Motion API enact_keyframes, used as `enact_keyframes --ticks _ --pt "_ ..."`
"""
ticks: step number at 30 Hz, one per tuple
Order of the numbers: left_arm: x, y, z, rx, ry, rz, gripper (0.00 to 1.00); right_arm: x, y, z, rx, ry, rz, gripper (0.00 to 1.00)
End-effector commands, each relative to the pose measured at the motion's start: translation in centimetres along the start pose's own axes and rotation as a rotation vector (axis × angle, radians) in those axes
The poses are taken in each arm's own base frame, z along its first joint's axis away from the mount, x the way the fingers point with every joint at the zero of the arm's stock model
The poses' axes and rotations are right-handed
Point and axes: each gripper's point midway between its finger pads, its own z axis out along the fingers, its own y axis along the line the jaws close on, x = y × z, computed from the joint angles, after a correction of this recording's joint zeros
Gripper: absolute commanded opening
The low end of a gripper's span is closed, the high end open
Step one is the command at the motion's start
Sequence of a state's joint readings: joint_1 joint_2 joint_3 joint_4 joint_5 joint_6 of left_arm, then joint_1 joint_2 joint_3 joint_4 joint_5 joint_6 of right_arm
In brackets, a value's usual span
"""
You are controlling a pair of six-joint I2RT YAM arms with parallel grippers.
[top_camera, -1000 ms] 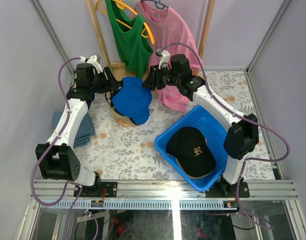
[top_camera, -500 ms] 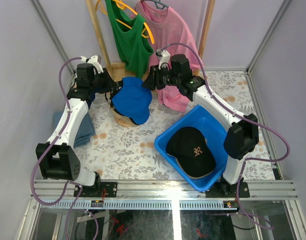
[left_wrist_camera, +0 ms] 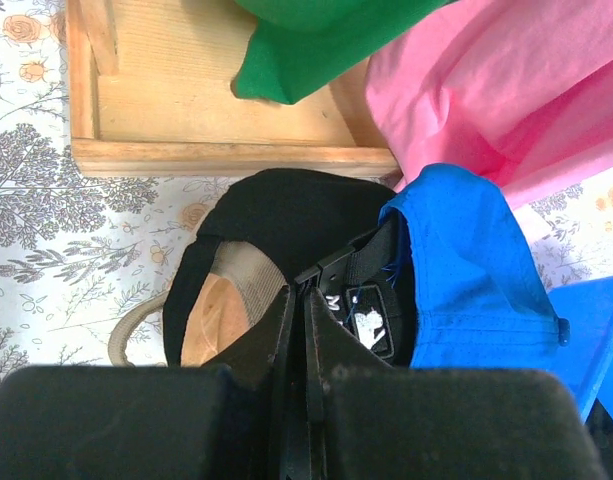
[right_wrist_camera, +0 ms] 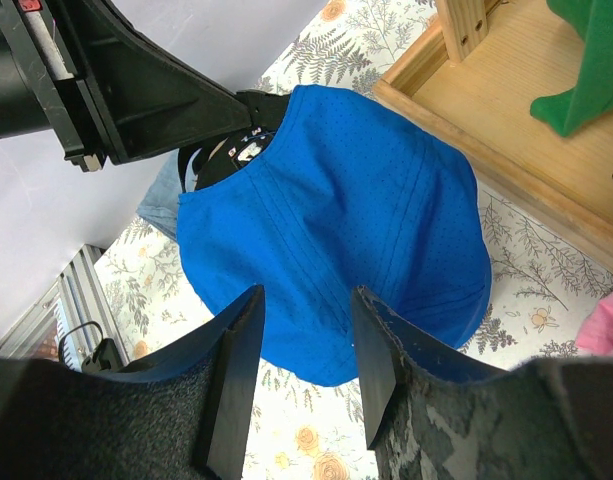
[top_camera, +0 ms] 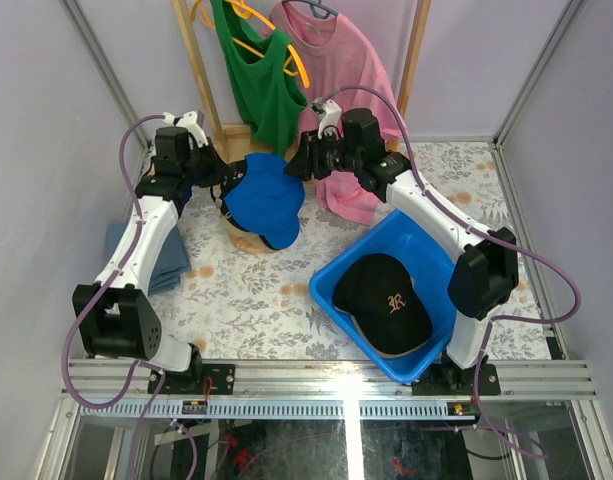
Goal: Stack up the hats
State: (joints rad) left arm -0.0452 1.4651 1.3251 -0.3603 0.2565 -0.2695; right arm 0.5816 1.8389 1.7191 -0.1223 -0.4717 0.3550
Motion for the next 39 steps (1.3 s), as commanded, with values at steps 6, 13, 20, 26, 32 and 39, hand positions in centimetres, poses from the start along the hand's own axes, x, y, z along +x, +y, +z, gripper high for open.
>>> enact_keyframes --ticks 6,13,20,26,32,39 --pt "-1.8 1.8 -1.2 -0.115 -0.137 0.012 0.01 -2.8 1.3 -0.4 -0.023 -0.071 -0.046 0.47" --pt "-2.3 3.7 -2.3 -0.216 -0.215 0.017 0.03 -2.4 1.1 0.0 -0.028 -0.061 -0.039 0.47" --pt "-1.7 4.8 -2.6 -0.271 -0.222 0.018 0.03 -2.2 1.0 0.4 -0.034 -0.053 -0.033 0.47" --pt "-0.3 5.9 -2.7 -0.319 -0.197 -0.018 0.03 -2.0 0.9 0.8 -0.042 -0.043 -0.025 0.48" --pt "0.8 6.9 -3.0 -0.364 -0.188 -0.045 0.04 -2.0 1.0 1.3 -0.057 -0.037 -0.015 0.49" --pt "1.7 7.0 -2.9 -0.376 -0.16 -0.054 0.04 -2.0 1.0 1.7 -0.067 -0.031 -0.008 0.53"
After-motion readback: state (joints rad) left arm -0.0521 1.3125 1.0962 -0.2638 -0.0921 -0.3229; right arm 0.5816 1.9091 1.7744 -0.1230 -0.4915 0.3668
